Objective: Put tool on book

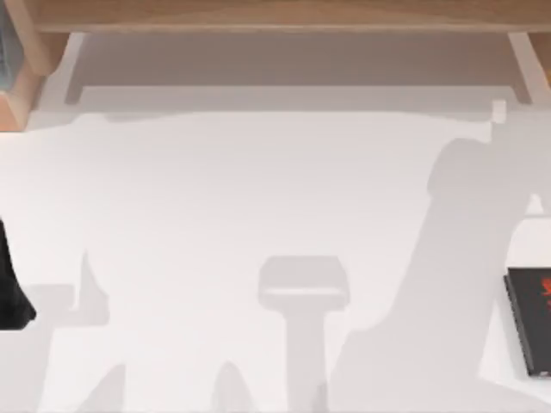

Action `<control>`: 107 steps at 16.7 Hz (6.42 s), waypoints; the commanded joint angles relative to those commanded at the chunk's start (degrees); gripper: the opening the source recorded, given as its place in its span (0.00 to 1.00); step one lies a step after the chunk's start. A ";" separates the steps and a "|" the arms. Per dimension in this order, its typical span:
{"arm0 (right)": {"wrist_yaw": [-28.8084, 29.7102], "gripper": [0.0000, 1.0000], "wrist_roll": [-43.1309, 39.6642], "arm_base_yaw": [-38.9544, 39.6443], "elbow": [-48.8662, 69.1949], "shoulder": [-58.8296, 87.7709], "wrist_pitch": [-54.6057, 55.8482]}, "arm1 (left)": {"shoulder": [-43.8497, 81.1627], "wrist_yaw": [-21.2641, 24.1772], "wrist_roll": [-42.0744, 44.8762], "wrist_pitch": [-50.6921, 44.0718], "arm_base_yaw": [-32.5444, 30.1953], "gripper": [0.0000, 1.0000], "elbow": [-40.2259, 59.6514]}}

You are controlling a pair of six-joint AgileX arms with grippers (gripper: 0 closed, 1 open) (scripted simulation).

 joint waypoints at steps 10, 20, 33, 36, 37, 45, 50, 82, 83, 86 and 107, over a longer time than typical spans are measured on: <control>0.11 1.00 0.48 0.49 -4.65 2.84 7.58 | 0.00 0.00 0.00 0.00 0.00 1.00 0.00; 0.11 0.47 0.48 0.49 -4.65 2.84 7.58 | 0.00 0.00 0.00 0.00 0.00 1.00 0.00; 0.11 0.00 0.48 0.49 -4.65 2.84 7.58 | 0.00 0.00 0.00 0.00 0.00 1.00 0.00; 0.10 0.00 0.55 0.37 -4.65 2.80 7.56 | 0.00 0.00 0.00 0.00 0.00 1.00 0.00; 0.00 0.00 0.47 0.32 -4.73 2.30 7.53 | 0.00 0.00 0.00 0.00 0.00 1.00 0.00; 1.42 0.00 -0.71 0.79 -16.70 -18.48 12.00 | 0.00 0.00 0.00 0.00 0.00 1.00 0.00; 6.06 0.00 -0.84 2.44 -27.31 -37.85 17.31 | 0.00 0.00 0.00 0.00 0.00 1.00 0.00; -0.38 0.00 -0.86 17.40 -88.52 -60.82 27.70 | 0.00 0.00 0.00 0.00 0.00 1.00 0.00; -0.37 0.00 -0.84 17.47 -89.29 -60.30 29.03 | 0.00 0.00 0.00 0.00 0.00 1.00 0.00; -0.34 0.00 -0.79 17.67 -91.40 -58.86 32.66 | 0.00 0.00 0.00 0.00 0.00 1.00 0.00; -0.34 1.00 -0.78 17.70 -91.74 -58.63 33.24 | 0.00 0.00 0.00 0.00 0.00 1.00 0.00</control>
